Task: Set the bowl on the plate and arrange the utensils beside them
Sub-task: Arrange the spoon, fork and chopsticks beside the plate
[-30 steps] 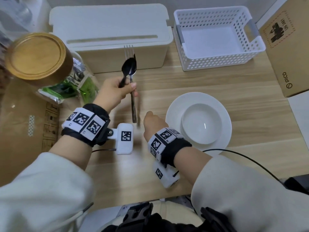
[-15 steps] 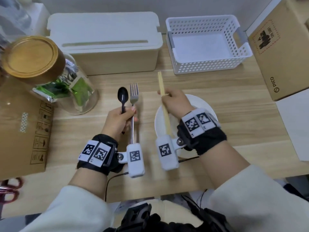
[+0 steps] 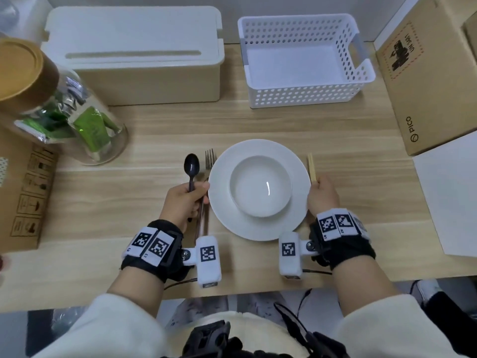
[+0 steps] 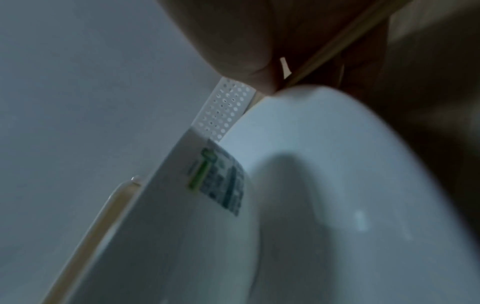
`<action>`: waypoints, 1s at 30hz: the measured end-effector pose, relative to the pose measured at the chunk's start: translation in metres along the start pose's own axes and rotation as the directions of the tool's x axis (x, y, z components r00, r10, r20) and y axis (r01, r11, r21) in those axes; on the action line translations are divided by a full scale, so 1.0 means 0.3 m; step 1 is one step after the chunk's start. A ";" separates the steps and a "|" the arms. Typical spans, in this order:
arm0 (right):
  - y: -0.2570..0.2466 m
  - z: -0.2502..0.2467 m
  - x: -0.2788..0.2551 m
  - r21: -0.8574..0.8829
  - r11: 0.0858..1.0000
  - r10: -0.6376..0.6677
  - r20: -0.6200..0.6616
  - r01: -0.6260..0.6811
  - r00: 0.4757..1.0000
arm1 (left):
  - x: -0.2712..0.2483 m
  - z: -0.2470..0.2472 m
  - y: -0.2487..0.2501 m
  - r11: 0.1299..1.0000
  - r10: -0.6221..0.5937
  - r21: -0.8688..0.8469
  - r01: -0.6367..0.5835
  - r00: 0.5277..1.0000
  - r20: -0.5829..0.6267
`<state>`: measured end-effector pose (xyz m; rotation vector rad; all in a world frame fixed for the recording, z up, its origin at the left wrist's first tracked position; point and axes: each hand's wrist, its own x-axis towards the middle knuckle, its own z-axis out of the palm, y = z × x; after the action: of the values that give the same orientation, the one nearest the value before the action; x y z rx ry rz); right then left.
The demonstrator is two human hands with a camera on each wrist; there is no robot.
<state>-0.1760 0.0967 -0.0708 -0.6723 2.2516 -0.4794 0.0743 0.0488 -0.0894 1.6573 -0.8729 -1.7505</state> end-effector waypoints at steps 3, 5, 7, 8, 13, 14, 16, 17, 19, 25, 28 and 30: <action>0.009 0.009 0.026 0.045 0.999 0.003 0.022 -0.004 1.000 | -0.009 0.011 -0.002 1.000 0.019 0.026 -0.018 0.999 -0.031; 0.009 0.006 0.045 0.048 0.999 0.000 0.024 -0.001 1.000 | -0.011 0.023 0.001 0.999 0.030 0.047 -0.028 0.998 -0.054; 0.004 0.002 0.060 0.052 0.999 -0.013 0.016 0.012 1.000 | -0.013 0.036 0.009 0.997 0.043 0.066 -0.039 0.997 -0.067; 0.001 -0.001 0.066 0.057 0.998 -0.018 0.013 0.018 1.000 | -0.013 0.042 0.013 0.996 0.049 0.081 -0.043 0.996 -0.072; -0.008 -0.043 0.083 0.094 0.994 -0.054 -0.003 0.054 0.999 | -0.007 0.036 0.023 0.994 0.048 0.101 -0.037 0.993 -0.112; -0.008 -0.059 0.084 0.102 0.993 -0.062 -0.017 0.063 0.998 | -0.004 0.028 0.024 0.994 0.047 0.102 -0.033 0.989 -0.141; 0.000 -0.089 0.082 0.089 0.993 -0.071 -0.053 0.075 0.996 | -0.002 0.009 0.029 0.995 0.047 0.097 -0.030 0.982 -0.184; 0.007 -0.103 0.082 0.060 0.995 -0.073 -0.070 0.077 0.995 | -0.004 0.004 0.032 0.996 0.047 0.089 -0.030 0.980 -0.191; 0.025 -0.120 0.088 -0.009 0.998 -0.060 -0.094 0.060 0.994 | -0.008 -0.003 0.033 0.996 0.049 0.089 -0.032 0.980 -0.195; 0.069 -0.102 0.122 -0.041 0.998 -0.050 -0.166 0.044 0.985 | 0.001 0.012 -0.008 0.982 0.060 0.189 -0.018 0.974 -0.220; 0.097 -0.103 0.138 0.021 0.999 -0.038 -0.209 0.043 0.977 | 0.009 0.021 -0.024 0.969 0.088 0.244 -0.026 0.966 -0.244; 0.116 -0.107 0.148 0.020 0.999 -0.037 -0.234 0.043 0.972 | 0.013 0.017 -0.026 0.965 0.098 0.261 -0.023 0.955 -0.278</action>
<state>-0.2373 0.1023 -0.0913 -0.6793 2.4511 -0.6336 0.0693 0.0511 -0.0977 1.9688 -1.0293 -1.3506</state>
